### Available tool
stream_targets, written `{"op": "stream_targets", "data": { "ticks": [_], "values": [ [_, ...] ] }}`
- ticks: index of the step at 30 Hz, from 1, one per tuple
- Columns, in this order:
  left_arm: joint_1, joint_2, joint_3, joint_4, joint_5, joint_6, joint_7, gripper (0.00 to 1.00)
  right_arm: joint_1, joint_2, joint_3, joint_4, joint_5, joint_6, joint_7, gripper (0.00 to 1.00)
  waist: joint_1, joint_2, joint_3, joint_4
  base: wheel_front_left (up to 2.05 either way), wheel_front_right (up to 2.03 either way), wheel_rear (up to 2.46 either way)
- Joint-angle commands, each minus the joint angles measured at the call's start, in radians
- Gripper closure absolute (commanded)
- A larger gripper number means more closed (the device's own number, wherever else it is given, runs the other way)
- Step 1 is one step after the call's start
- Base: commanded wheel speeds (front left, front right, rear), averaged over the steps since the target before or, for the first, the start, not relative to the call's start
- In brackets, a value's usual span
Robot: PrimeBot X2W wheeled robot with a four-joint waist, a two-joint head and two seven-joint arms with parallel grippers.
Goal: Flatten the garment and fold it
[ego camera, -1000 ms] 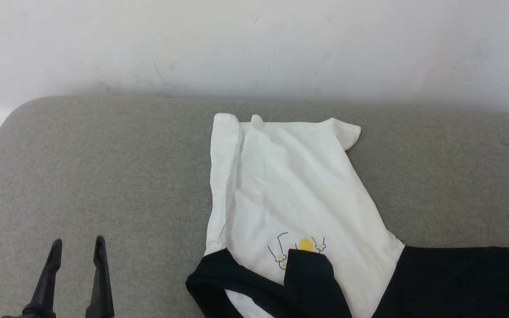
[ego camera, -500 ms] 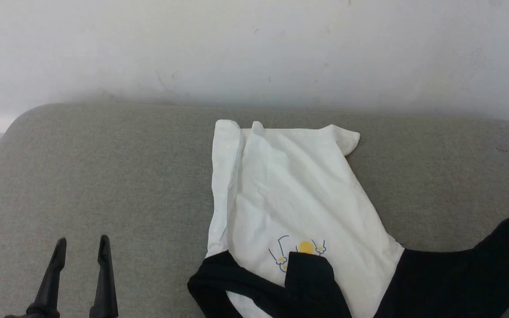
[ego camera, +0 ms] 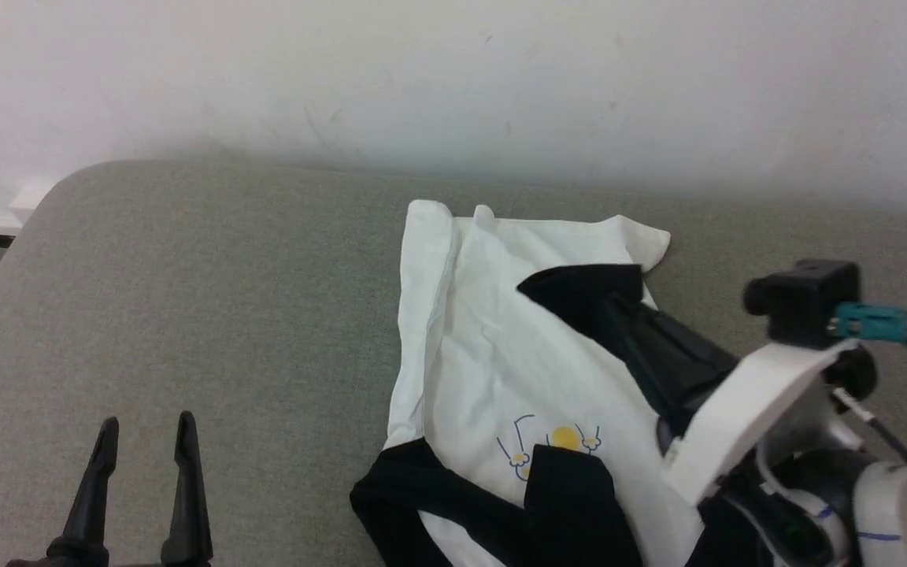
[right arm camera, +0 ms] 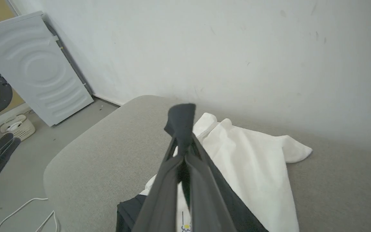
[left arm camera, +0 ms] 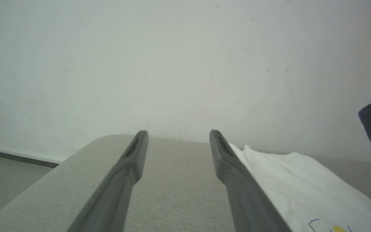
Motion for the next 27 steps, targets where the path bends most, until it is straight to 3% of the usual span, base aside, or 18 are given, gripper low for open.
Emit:
{"op": "stream_targets", "data": {
  "ticks": [1,12,23,24,25,27],
  "values": [
    [-0.015,0.002,-0.001,0.003,-0.008,0.005,-0.007,0.00,-0.018,0.003,0.031,0.022,0.008,-0.001,-0.018,1.00,-0.0001,-0.0001,0.009,0.006,0.00,0.00,0.00],
    [-0.057,0.001,-0.025,0.038,-0.022,0.000,-0.023,0.00,-0.076,0.004,0.335,0.411,0.017,-0.001,-0.235,1.00,-0.0001,-0.0001,0.059,0.058,0.00,0.00,0.00],
    [-0.106,-0.002,-0.068,0.095,-0.030,-0.013,-0.038,0.00,-0.156,0.004,0.499,0.850,0.052,-0.001,-0.421,1.00,-0.0001,-0.0001,0.092,0.141,0.00,0.00,0.00],
    [-0.108,-0.002,-0.070,0.100,-0.030,-0.014,-0.038,0.00,-0.163,0.004,0.510,0.875,0.064,-0.001,-0.428,0.91,-0.0001,-0.0001,0.090,0.145,0.00,0.00,0.00],
    [-0.109,-0.001,-0.072,0.103,-0.029,-0.014,-0.039,0.00,-0.172,0.004,0.522,0.892,0.075,-0.001,-0.436,0.68,-0.0001,-0.0001,0.088,0.148,0.00,0.00,0.00],
    [-0.108,0.000,-0.072,0.108,-0.030,-0.012,-0.039,0.00,-0.192,0.004,0.554,0.900,0.100,-0.001,-0.449,0.00,-0.0001,-0.0001,0.081,0.147,0.00,0.00,0.00]
  ]
}}
